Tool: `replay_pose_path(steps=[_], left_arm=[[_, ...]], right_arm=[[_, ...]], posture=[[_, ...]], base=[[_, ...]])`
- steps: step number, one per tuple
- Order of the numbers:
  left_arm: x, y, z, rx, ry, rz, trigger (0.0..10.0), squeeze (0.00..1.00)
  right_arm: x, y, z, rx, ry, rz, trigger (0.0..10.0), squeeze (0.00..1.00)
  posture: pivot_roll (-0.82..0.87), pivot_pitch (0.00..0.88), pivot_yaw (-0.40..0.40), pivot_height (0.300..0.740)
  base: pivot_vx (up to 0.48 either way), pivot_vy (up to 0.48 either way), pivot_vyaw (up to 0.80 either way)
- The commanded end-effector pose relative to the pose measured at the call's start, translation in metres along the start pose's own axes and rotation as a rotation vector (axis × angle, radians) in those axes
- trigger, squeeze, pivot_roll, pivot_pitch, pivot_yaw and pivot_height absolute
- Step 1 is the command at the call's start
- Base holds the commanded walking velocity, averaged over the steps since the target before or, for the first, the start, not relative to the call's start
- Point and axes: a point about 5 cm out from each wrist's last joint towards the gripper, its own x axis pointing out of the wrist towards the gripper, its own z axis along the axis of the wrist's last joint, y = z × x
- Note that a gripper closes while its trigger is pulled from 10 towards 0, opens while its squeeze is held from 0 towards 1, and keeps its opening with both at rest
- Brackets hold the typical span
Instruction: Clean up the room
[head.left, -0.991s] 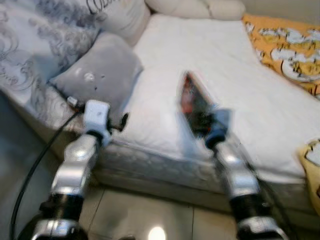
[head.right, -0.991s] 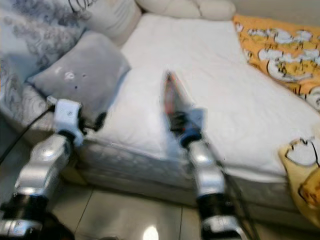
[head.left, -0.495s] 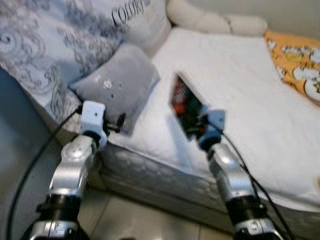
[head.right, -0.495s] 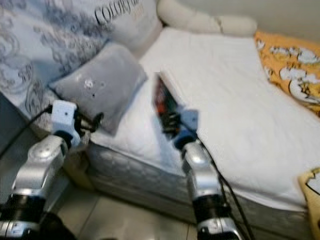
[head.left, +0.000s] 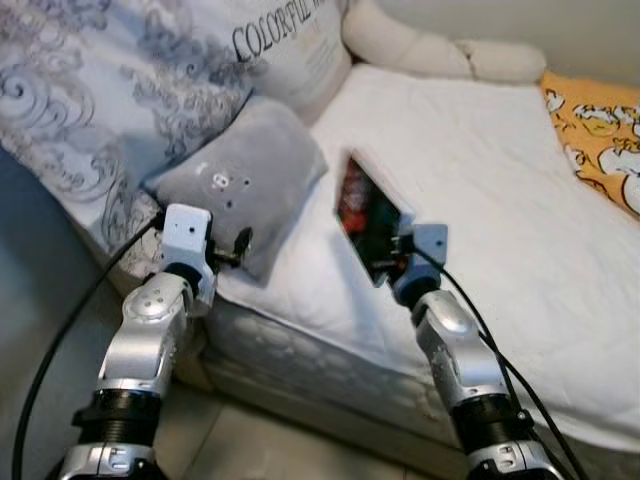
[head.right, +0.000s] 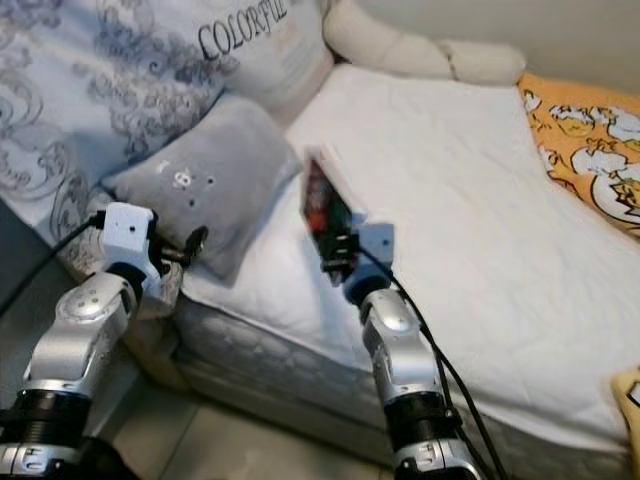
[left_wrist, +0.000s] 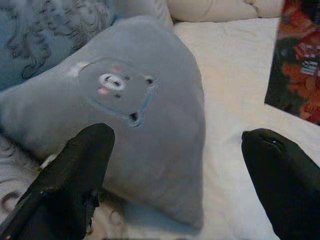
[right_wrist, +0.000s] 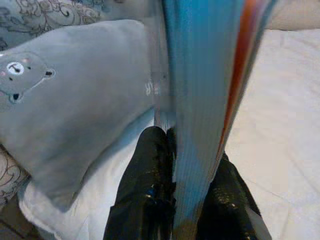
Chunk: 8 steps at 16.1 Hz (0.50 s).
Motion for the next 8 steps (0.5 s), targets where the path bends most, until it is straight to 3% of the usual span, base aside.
replay_pose_path(steps=[1, 8], left_arm=[[0.0027, -0.0071, 0.0047, -0.003, -0.015, -0.026, 10.0, 0.21], [0.0028, -0.0075, 0.0051, -0.003, -0.014, -0.031, 10.0, 0.21]], right_arm=[[0.0, -0.0125, 0.0131, -0.012, -0.055, -0.039, 10.0, 0.0], [0.0, -0.0124, 0.0131, -0.017, -0.055, -0.036, 10.0, 0.0]], posture=[[0.1, 0.0, -0.005, 0.74], [0.1, 0.0, -0.007, 0.74]], base=[[0.319, 0.0, 0.0], [0.321, 0.0, 0.0]])
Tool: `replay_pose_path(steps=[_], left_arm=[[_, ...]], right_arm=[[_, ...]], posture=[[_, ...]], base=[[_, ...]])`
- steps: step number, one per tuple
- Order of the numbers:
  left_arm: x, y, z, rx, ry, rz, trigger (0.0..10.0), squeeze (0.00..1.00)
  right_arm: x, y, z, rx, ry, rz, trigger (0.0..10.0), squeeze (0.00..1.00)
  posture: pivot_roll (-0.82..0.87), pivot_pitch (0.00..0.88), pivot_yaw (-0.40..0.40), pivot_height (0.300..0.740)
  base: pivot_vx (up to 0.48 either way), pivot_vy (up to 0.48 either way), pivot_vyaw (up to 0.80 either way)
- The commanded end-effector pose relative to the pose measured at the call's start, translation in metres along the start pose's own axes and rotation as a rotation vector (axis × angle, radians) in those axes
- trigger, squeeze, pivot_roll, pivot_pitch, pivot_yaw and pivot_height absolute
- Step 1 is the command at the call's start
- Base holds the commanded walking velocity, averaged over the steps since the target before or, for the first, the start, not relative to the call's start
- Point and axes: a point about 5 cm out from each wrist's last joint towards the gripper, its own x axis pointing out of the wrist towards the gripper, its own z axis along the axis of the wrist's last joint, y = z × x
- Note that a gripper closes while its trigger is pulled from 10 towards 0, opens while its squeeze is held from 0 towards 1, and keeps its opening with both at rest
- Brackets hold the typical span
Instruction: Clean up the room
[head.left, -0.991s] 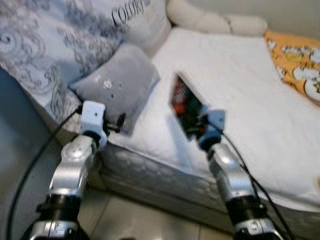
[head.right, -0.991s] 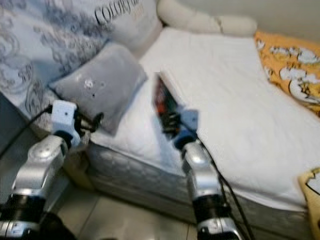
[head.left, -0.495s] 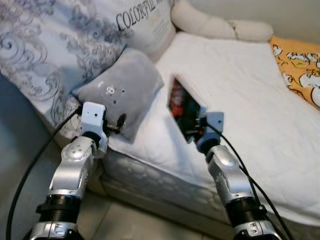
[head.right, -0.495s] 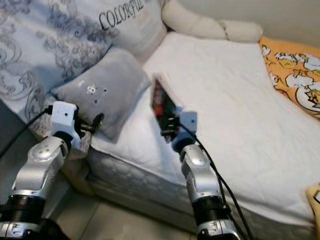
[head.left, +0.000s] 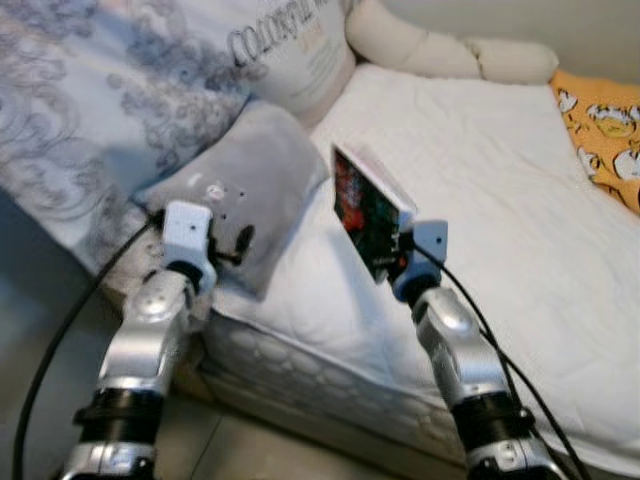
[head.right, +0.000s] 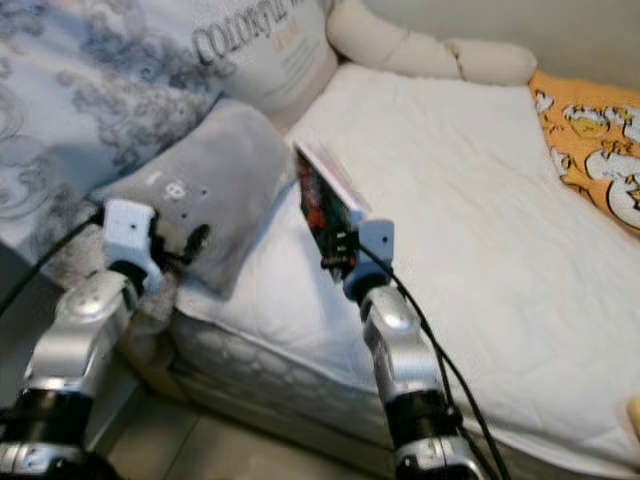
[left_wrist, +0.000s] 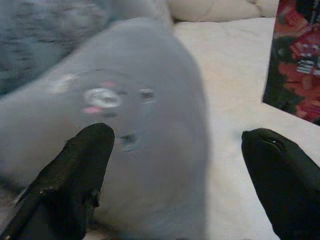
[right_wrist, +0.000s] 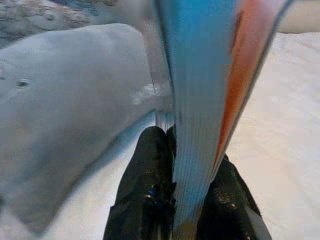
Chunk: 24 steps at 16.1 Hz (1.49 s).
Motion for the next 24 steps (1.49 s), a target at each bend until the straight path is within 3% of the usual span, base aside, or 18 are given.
replay_pose_path(steps=[1, 11, 13, 16, 20, 21, 23, 24], left_arm=[[0.001, 0.001, 0.005, 0.014, -0.009, -0.008, 10.0, 0.21], [-0.007, 0.002, 0.004, 0.052, 0.001, -0.02, 10.0, 0.21], [-0.018, 0.001, 0.002, 0.081, -0.003, -0.023, 10.0, 0.2], [-0.025, -0.006, 0.0, 0.058, -0.011, -0.063, 10.0, 0.18], [-0.023, -0.009, -0.003, 0.082, 0.016, -0.134, 10.0, 0.19], [-0.022, -0.008, -0.002, 0.1, 0.027, -0.173, 10.0, 0.19], [-0.024, -0.007, -0.002, 0.119, 0.045, -0.218, 10.0, 0.19], [-0.031, -0.006, -0.003, 0.135, 0.072, -0.282, 10.0, 0.18]], right_arm=[[0.002, -0.005, 0.013, -0.001, -0.057, -0.019, 10.0, 0.0], [-0.004, -0.006, 0.012, -0.002, -0.064, -0.024, 10.0, 0.0], [-0.015, -0.014, 0.016, -0.008, -0.081, -0.043, 10.0, 0.0], [-0.02, -0.026, 0.019, 0.048, -0.102, -0.111, 10.0, 0.0], [0.0, -0.032, -0.003, -0.028, 0.082, -0.195, 10.0, 0.0], [0.009, -0.028, -0.011, -0.003, 0.138, -0.2, 10.0, 0.0], [0.018, -0.021, -0.013, 0.042, 0.149, -0.193, 10.0, 0.0], [0.029, -0.009, -0.008, 0.101, 0.127, -0.168, 10.0, 0.0]], posture=[[0.1, 0.0, -0.007, 0.74], [0.1, 0.0, -0.006, 0.74], [0.09, 0.0, -0.001, 0.74], [0.09, 0.0, 0.005, 0.74], [0.07, 0.0, 0.031, 0.74], [0.08, 0.0, 0.034, 0.74], [0.09, 0.0, 0.033, 0.74], [0.1, 0.0, 0.033, 0.74]], base=[[0.322, 0.0, 0.0], [0.319, 0.0, 0.0], [0.279, 0.0, 0.0], [0.0, 0.0, 0.0], [0.0, 0.0, 0.0], [0.0, 0.0, 0.0], [0.0, 0.0, 0.0], [0.0, 0.0, 0.0]])
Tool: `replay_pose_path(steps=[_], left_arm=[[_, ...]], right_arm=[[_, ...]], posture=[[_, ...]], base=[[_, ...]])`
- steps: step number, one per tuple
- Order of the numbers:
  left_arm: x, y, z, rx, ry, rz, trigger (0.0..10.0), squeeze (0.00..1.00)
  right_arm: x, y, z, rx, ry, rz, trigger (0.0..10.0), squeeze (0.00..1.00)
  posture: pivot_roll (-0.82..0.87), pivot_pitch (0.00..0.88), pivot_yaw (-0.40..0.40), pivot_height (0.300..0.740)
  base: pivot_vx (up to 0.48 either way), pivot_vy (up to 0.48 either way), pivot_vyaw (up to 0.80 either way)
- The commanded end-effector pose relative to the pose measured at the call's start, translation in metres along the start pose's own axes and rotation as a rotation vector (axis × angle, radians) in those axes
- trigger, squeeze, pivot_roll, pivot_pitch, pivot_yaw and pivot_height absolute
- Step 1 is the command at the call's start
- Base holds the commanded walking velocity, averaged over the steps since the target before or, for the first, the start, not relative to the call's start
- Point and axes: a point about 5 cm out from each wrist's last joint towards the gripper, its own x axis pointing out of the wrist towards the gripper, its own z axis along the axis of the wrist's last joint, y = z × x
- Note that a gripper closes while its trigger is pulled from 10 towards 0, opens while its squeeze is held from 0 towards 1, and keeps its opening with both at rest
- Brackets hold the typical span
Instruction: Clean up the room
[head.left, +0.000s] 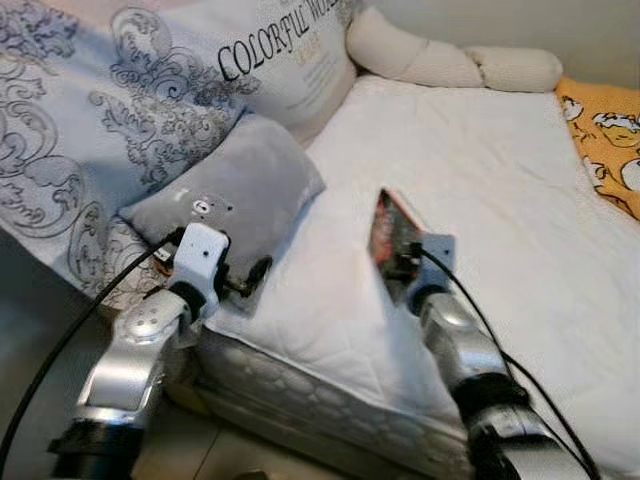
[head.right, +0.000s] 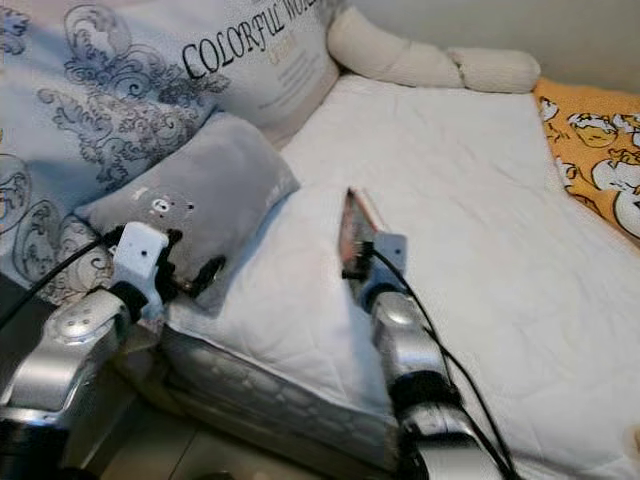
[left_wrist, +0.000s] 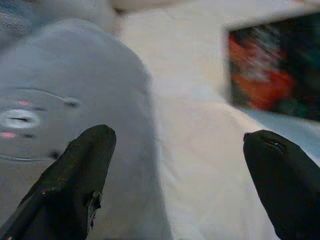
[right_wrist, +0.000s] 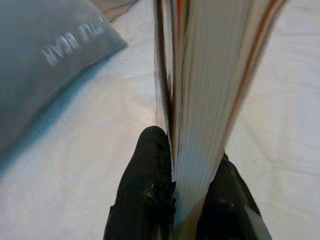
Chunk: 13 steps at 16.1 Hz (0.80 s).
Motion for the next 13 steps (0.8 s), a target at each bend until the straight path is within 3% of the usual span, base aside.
replay_pose_path(steps=[1, 5, 6, 7, 8, 9, 10, 13], left_arm=[[-0.01, -0.006, 0.0, 0.026, 0.023, -0.097, 10.0, 0.18], [-0.029, -0.007, -0.004, 0.052, 0.066, -0.139, 10.0, 0.18], [-0.033, -0.006, -0.004, 0.053, 0.075, -0.144, 10.0, 0.18], [-0.04, -0.006, -0.003, 0.064, 0.093, -0.16, 10.0, 0.18], [-0.042, -0.007, -0.002, 0.069, 0.098, -0.165, 10.0, 0.18], [-0.044, -0.008, -0.002, 0.072, 0.103, -0.171, 10.0, 0.18], [-0.045, -0.011, -0.002, 0.075, 0.11, -0.18, 10.0, 0.18], [-0.045, -0.013, -0.002, 0.076, 0.112, -0.184, 10.0, 0.18]], right_arm=[[0.009, 0.016, 0.026, 0.085, -0.108, 0.028, 10.0, 0.0], [0.013, 0.027, 0.02, 0.295, -0.099, -0.006, 10.0, 0.0], [0.013, 0.027, 0.015, 0.346, -0.082, -0.031, 10.0, 0.0], [0.011, 0.022, -0.006, 0.415, -0.006, -0.12, 10.0, 0.0], [0.009, 0.02, -0.016, 0.433, 0.034, -0.16, 10.0, 0.12], [0.006, 0.016, -0.027, 0.443, 0.073, -0.205, 10.0, 0.89], [-0.001, 0.008, -0.046, 0.488, 0.139, -0.293, 10.0, 1.0], [-0.005, 0.001, -0.054, 0.538, 0.157, -0.345, 10.0, 1.0]], posture=[[0.15, 0.0, 0.019, 0.74], [0.22, 0.0, 0.009, 0.74], [0.23, 0.0, 0.009, 0.74], [0.27, 0.0, 0.004, 0.74], [0.28, 0.0, 0.004, 0.74], [0.29, 0.0, 0.002, 0.74], [0.29, 0.0, 0.003, 0.74], [0.29, 0.0, 0.004, 0.74]], base=[[0.0, 0.0, 0.0], [0.0, 0.0, 0.0], [0.0, 0.0, 0.0], [0.0, 0.0, 0.0], [0.0, 0.0, 0.0], [0.0, 0.0, 0.0], [0.0, 0.0, 0.0], [0.0, 0.0, 0.0]])
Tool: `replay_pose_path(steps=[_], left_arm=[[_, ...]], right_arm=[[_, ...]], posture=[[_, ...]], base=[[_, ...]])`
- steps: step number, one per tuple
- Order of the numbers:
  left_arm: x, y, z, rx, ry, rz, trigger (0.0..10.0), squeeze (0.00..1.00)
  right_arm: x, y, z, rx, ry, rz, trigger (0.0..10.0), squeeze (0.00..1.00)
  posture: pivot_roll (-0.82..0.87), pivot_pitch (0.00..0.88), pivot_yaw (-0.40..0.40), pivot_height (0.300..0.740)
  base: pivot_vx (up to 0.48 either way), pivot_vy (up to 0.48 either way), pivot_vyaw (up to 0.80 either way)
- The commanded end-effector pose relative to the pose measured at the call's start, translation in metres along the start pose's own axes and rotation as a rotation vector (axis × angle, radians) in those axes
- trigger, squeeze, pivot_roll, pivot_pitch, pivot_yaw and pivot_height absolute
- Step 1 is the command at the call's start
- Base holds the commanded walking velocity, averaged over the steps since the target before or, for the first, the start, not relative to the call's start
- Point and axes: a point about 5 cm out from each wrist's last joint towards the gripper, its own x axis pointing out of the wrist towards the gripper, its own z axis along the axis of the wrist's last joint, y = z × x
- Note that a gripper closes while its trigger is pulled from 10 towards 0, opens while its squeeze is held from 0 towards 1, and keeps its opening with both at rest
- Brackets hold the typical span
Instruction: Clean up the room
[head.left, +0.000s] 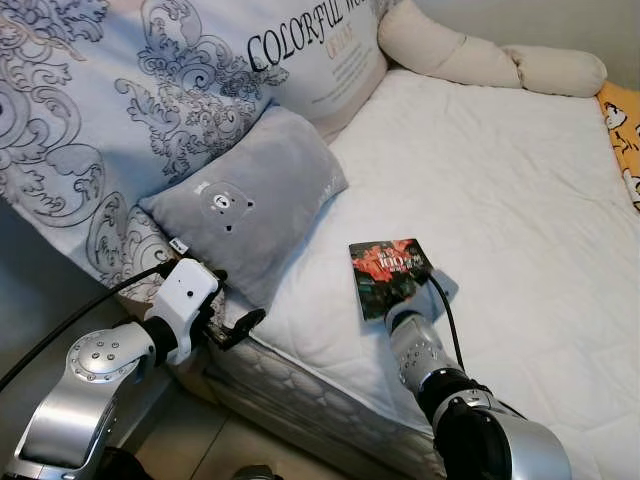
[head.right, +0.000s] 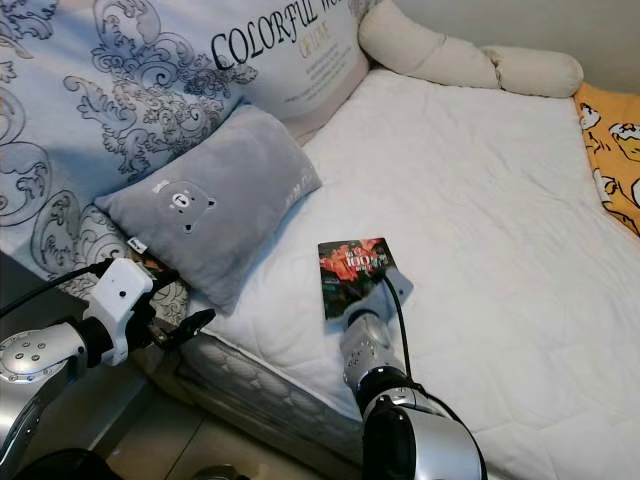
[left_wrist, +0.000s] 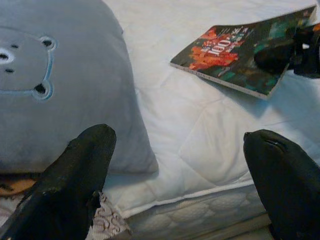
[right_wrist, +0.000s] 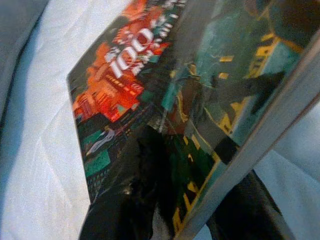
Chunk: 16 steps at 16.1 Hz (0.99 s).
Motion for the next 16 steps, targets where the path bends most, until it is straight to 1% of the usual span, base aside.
replay_pose_path(steps=[1, 2, 3, 4, 5, 7, 8, 9, 10, 11, 12, 14, 15, 16], left_arm=[[-0.001, -0.002, 0.002, 0.004, 0.004, -0.009, 10.0, 0.18], [0.002, -0.006, 0.002, -0.001, 0.007, -0.037, 10.0, 0.19], [0.003, -0.008, 0.002, -0.007, 0.013, -0.063, 10.0, 0.19], [0.003, -0.01, 0.0, -0.011, 0.026, -0.102, 10.0, 0.18], [0.003, -0.013, -0.001, -0.01, 0.037, -0.138, 10.0, 0.18], [0.003, -0.015, -0.001, -0.02, 0.036, -0.167, 10.0, 0.18], [0.003, -0.014, 0.0, -0.024, 0.036, -0.169, 10.0, 0.18], [0.004, -0.013, 0.0, -0.029, 0.038, -0.174, 10.0, 0.19], [0.005, -0.013, -0.001, -0.029, 0.04, -0.177, 10.0, 0.19], [0.005, -0.014, -0.001, -0.029, 0.041, -0.18, 10.0, 0.19], [0.006, -0.014, -0.001, -0.028, 0.04, -0.185, 10.0, 0.19], [0.006, -0.015, -0.001, -0.029, 0.039, -0.188, 10.0, 0.19], [0.007, -0.015, -0.001, -0.029, 0.039, -0.189, 10.0, 0.19], [0.006, -0.015, -0.001, -0.029, 0.039, -0.19, 10.0, 0.18]], right_arm=[[0.0, -0.008, -0.002, 0.047, 0.002, -0.048, 10.0, 1.0], [-0.001, -0.019, -0.013, 0.02, 0.095, -0.09, 10.0, 1.0], [-0.003, -0.018, -0.027, -0.08, 0.196, -0.065, 10.0, 1.0], [-0.006, -0.01, -0.037, -0.143, 0.247, 0.006, 10.0, 1.0], [-0.007, -0.001, -0.04, -0.15, 0.259, 0.051, 10.0, 1.0], [-0.007, 0.007, -0.038, -0.029, 0.258, 0.069, 10.0, 1.0], [-0.007, 0.009, -0.037, 0.008, 0.262, 0.075, 10.0, 1.0], [-0.009, 0.021, -0.038, 0.051, 0.319, 0.186, 10.0, 1.0], [-0.012, 0.028, -0.043, -0.011, 0.385, 0.282, 10.0, 1.0], [-0.014, 0.029, -0.046, -0.051, 0.418, 0.324, 10.0, 1.0], [-0.015, 0.025, -0.049, -0.106, 0.44, 0.347, 10.0, 1.0], [-0.016, 0.018, -0.052, -0.152, 0.474, 0.372, 10.0, 1.0], [-0.018, 0.01, -0.056, -0.198, 0.518, 0.427, 10.0, 1.0], [-0.019, 0.006, -0.056, -0.242, 0.535, 0.476, 10.0, 1.0]], posture=[[0.28, 0.0, 0.008, 0.74], [0.27, 0.0, 0.014, 0.74], [0.27, 0.0, 0.017, 0.74], [0.26, 0.0, 0.02, 0.74], [0.26, 0.0, 0.025, 0.74], [0.25, 0.0, 0.03, 0.74], [0.25, 0.0, 0.03, 0.74], [0.24, 0.0, 0.03, 0.74], [0.23, 0.0, 0.032, 0.74], [0.23, 0.0, 0.032, 0.74], [0.23, 0.0, 0.032, 0.74], [0.23, 0.0, 0.031, 0.74], [0.23, 0.0, 0.029, 0.74], [0.23, 0.0, 0.029, 0.74]], base=[[0.0, 0.0, 0.0], [0.0, 0.0, 0.0], [0.0, 0.0, 0.0], [0.0, 0.0, 0.0], [0.0, 0.0, 0.0], [0.0, 0.0, 0.0], [0.0, 0.0, 0.0], [0.0, 0.0, 0.0], [0.0, 0.0, 0.0], [0.0, 0.0, 0.0], [0.0, 0.0, 0.0], [0.0, 0.0, 0.0], [0.0, 0.0, 0.0], [0.0, 0.0, 0.0]])
